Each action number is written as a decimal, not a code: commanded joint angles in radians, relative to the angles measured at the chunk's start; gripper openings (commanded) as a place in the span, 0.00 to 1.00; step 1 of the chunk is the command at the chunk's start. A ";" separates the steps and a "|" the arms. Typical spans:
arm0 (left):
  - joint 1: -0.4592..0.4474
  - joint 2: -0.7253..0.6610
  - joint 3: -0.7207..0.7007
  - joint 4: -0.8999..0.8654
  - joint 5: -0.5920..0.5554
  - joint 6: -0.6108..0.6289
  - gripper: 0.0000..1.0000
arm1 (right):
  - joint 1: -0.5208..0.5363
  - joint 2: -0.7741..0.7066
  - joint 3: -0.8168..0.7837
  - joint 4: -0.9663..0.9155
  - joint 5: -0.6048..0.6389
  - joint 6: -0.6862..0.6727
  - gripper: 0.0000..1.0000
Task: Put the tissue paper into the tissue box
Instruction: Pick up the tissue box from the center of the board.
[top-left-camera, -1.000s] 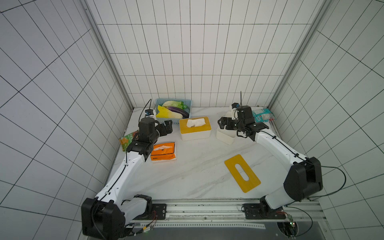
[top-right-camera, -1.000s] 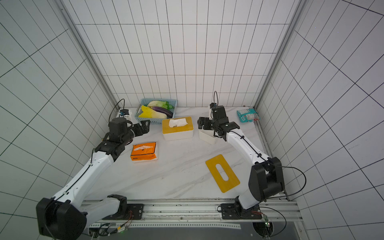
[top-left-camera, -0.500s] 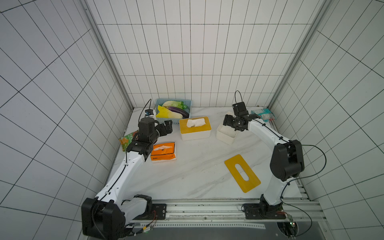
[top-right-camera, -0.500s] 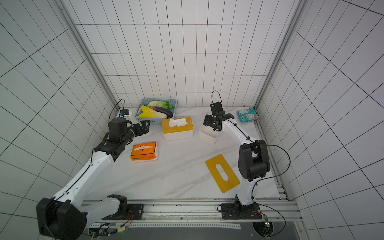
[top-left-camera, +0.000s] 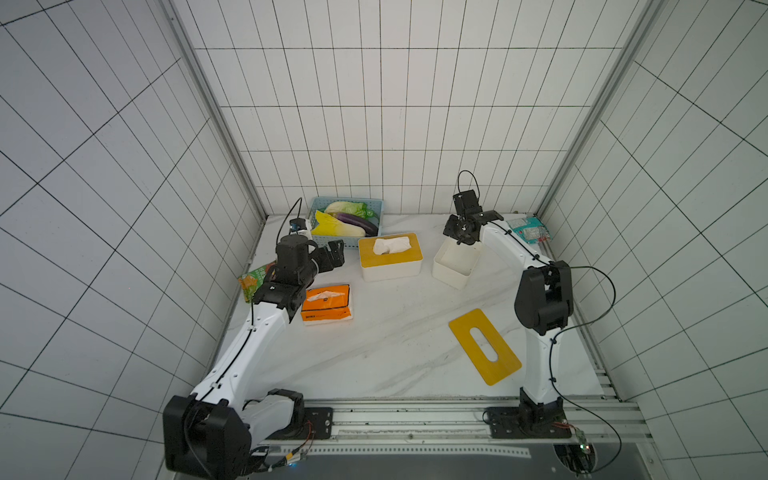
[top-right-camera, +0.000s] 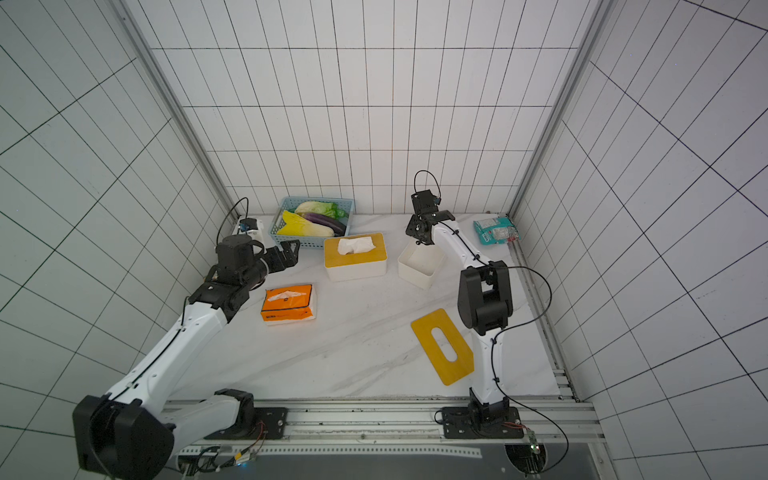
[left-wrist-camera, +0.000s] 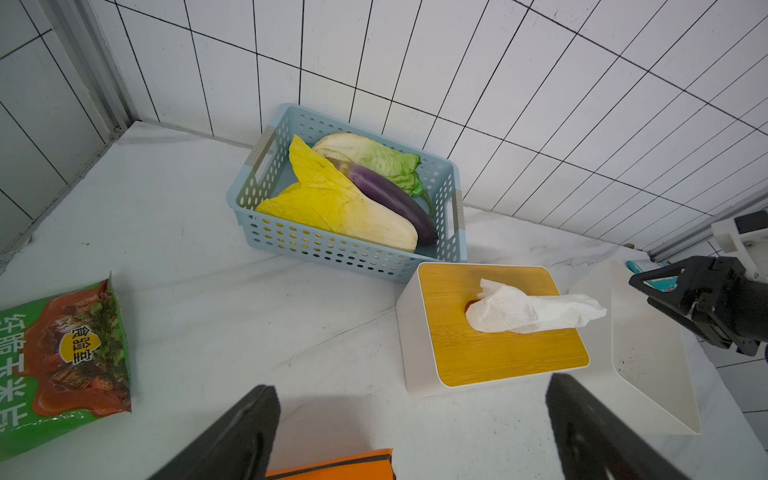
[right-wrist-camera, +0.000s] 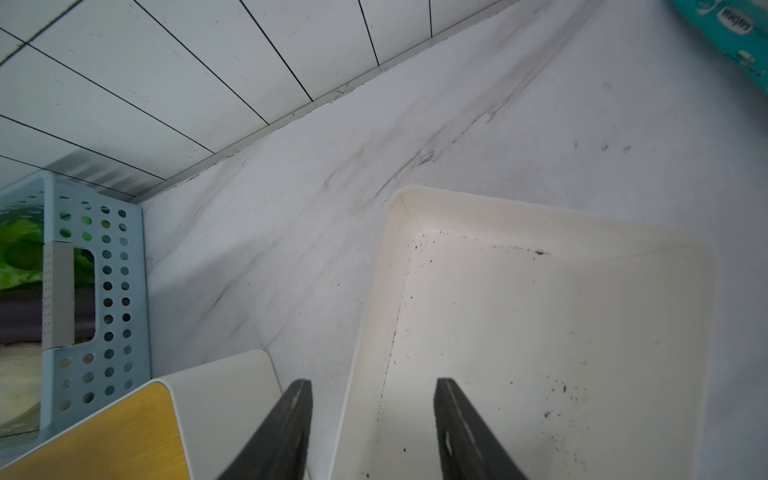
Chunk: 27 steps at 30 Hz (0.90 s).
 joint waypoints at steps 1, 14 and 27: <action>0.007 0.005 0.005 0.024 0.011 -0.005 0.98 | 0.016 0.061 0.084 -0.089 0.031 -0.001 0.44; 0.009 0.005 0.005 0.022 0.015 -0.005 0.99 | 0.036 0.169 0.154 -0.118 0.022 0.002 0.29; 0.008 0.006 0.004 0.020 0.018 -0.004 0.98 | 0.033 0.112 0.138 -0.125 0.021 -0.001 0.00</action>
